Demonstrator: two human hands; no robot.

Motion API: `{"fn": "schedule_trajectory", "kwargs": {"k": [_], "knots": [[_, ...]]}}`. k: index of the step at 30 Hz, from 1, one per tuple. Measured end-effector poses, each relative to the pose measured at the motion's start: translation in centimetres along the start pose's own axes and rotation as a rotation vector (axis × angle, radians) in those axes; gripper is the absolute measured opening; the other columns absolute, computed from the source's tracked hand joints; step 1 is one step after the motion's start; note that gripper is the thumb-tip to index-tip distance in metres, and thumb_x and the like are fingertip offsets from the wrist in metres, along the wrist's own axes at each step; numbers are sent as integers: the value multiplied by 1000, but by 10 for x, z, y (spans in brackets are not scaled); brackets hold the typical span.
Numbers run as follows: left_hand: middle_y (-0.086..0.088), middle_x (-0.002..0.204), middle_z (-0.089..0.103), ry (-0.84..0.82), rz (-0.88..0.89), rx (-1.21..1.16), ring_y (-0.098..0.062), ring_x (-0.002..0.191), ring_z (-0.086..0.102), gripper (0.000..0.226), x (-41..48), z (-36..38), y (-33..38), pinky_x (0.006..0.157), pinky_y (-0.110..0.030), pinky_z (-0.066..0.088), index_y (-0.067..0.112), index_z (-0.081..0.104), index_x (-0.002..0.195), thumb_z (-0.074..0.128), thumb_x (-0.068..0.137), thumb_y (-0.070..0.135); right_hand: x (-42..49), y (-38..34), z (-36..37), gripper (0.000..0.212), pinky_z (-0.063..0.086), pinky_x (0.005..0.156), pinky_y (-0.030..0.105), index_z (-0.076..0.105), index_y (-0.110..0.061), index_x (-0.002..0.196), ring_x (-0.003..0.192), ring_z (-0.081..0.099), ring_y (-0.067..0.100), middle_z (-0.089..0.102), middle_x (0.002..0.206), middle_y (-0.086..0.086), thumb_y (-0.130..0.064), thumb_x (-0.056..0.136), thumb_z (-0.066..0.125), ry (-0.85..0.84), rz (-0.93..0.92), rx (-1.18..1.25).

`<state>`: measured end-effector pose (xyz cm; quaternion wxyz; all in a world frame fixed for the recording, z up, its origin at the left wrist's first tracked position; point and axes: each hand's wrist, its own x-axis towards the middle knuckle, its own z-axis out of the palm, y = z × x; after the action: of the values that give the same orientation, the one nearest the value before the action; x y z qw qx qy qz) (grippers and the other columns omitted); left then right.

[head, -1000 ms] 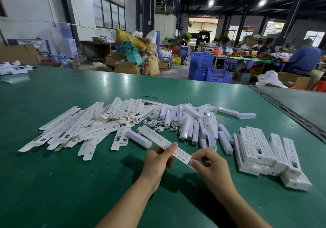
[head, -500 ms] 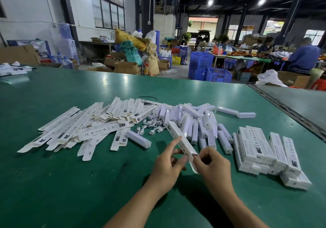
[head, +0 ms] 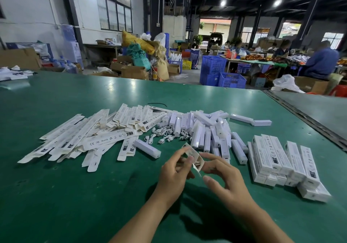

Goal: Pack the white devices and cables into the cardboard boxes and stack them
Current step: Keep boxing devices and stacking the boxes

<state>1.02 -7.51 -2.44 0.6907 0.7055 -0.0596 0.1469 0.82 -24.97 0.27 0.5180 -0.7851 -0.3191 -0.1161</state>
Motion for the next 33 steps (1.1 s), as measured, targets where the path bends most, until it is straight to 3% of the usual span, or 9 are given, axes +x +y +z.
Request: {"fn": "schedule_trajectory", "kwargs": {"k": [3, 6, 10, 14, 16, 19, 22, 25, 33], "knots": [[18, 84, 70, -20, -2, 13, -2, 77, 66, 41, 1, -2, 1, 70, -18, 52, 48, 59, 131, 58, 89, 49, 0, 1, 2, 18, 52, 92, 26, 69, -24, 94, 111, 64, 11, 59, 130, -18, -31, 78, 71, -29, 1, -15], [26, 103, 72, -73, -24, 19, 4, 92, 66, 30, -1, -2, 6, 76, -14, 52, 63, 64, 113, 54, 93, 44, 1, 6, 6, 14, 52, 92, 25, 69, -27, 94, 112, 64, 10, 61, 126, -20, -17, 84, 70, -10, -7, -16], [15, 95, 74, -88, -47, -4, -2, 85, 68, 25, -2, -3, 9, 74, -16, 50, 48, 69, 113, 58, 91, 47, 3, 12, 6, 28, 50, 84, 18, 72, -27, 94, 107, 66, 10, 64, 123, -20, -3, 88, 60, 26, 8, -9], [19, 75, 69, -75, -47, -35, 3, 71, 62, 27, -3, -6, 11, 68, -12, 46, 35, 73, 112, 64, 88, 43, 4, 12, 6, 44, 51, 91, 19, 69, -39, 111, 114, 62, 5, 59, 130, -22, -3, 85, 68, -1, -48, -100], [13, 77, 71, -70, -59, -56, -2, 75, 66, 24, -3, -6, 12, 69, -18, 52, 36, 75, 107, 68, 85, 40, 4, 10, 6, 50, 50, 93, 17, 65, -45, 117, 118, 59, 4, 57, 133, -22, -9, 82, 72, -28, -60, -98], [-8, 87, 73, -64, -76, -94, -18, 85, 70, 22, -4, -6, 11, 81, -46, 61, 34, 73, 105, 72, 83, 37, 5, 6, 5, 46, 46, 95, 13, 63, -52, 116, 120, 55, -3, 57, 132, -27, -26, 81, 78, -23, -53, -133], [-15, 91, 74, -71, -72, -125, -30, 87, 73, 23, -6, -4, 12, 80, -46, 61, 33, 71, 103, 75, 81, 35, 5, 6, 7, 27, 51, 94, 18, 70, -38, 108, 113, 60, -4, 64, 122, -23, -33, 82, 72, 57, -57, -136], [-19, 85, 74, -71, -77, -167, -31, 76, 74, 28, -5, -3, 15, 68, -37, 61, 31, 69, 99, 79, 73, 38, 4, 11, 10, 20, 57, 84, 25, 70, -19, 95, 97, 69, 1, 69, 112, -24, -18, 77, 77, 131, 2, -39], [-13, 81, 74, -55, -55, -125, -31, 74, 74, 12, -5, -5, 10, 61, -39, 61, 27, 64, 89, 74, 84, 21, 5, 9, 11, 16, 51, 82, 10, 77, -20, 94, 95, 67, -6, 69, 110, -18, -23, 79, 74, 106, -107, -140]]}}
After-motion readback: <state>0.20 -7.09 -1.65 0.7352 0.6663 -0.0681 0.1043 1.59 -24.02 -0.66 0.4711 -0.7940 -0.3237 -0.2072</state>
